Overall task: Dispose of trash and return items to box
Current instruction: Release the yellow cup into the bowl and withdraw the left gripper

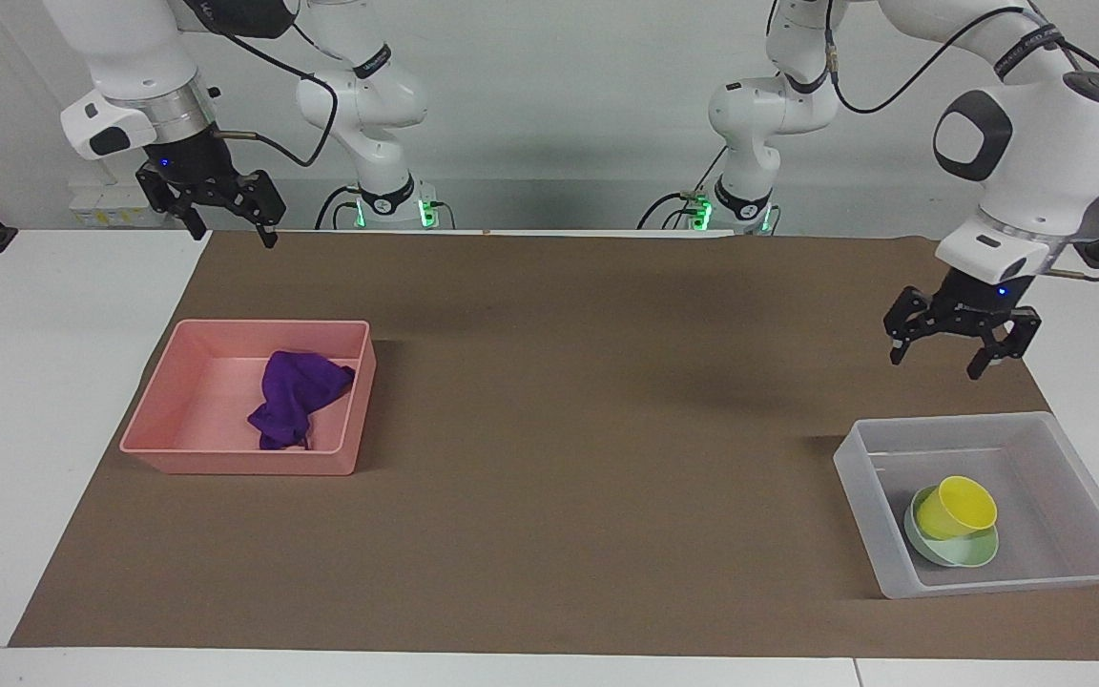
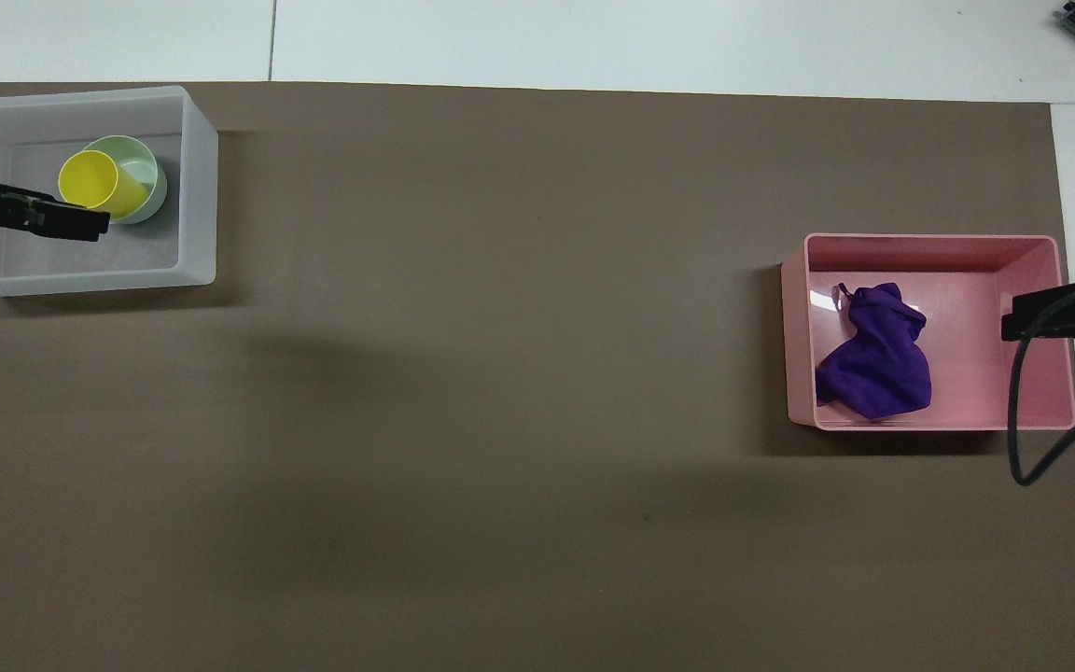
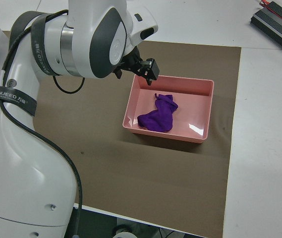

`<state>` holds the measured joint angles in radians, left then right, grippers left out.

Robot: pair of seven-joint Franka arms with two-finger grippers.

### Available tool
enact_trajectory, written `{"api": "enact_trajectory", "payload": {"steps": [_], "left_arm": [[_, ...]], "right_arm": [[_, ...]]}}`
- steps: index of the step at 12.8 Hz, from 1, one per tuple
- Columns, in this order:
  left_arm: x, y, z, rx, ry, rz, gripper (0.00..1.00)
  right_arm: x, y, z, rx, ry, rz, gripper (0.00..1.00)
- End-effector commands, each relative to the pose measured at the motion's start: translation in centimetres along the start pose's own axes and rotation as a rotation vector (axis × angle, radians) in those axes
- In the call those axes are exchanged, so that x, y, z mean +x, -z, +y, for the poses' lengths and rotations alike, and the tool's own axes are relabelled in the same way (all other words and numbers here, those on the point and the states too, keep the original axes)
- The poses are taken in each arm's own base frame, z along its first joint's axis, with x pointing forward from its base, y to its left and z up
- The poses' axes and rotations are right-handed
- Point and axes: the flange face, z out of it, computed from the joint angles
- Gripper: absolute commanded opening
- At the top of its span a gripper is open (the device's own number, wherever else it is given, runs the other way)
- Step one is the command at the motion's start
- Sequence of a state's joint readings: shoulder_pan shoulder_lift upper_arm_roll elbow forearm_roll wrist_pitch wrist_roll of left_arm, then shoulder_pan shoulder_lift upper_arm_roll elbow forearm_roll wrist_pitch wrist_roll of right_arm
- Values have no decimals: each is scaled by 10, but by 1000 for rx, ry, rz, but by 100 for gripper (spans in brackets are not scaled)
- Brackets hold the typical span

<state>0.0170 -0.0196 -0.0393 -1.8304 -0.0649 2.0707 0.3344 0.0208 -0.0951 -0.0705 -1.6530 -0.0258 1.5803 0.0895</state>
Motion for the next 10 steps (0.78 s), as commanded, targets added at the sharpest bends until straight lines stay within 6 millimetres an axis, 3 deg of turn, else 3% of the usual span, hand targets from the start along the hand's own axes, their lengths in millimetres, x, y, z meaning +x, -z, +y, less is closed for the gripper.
{"api": "enact_trajectory", "payload": {"steps": [1,3,6,7,10], "left_arm": [[-19,12,22,8,42,-40,100],[-8,26,31,11,22,-54,100],[12,54,24,3,17,-114,100],[11,61,22,-6,22,-143,100],[-7,54,23,-18,45,-203,100]], "right_arm": [[-4,1,-1,12,15,23,100],[-4,0,-1,12,15,21,100],[-4,1,-1,12,15,23,100],[-4,1,-1,12,15,23,100],[-4,0,-1,12,15,21,100]]}}
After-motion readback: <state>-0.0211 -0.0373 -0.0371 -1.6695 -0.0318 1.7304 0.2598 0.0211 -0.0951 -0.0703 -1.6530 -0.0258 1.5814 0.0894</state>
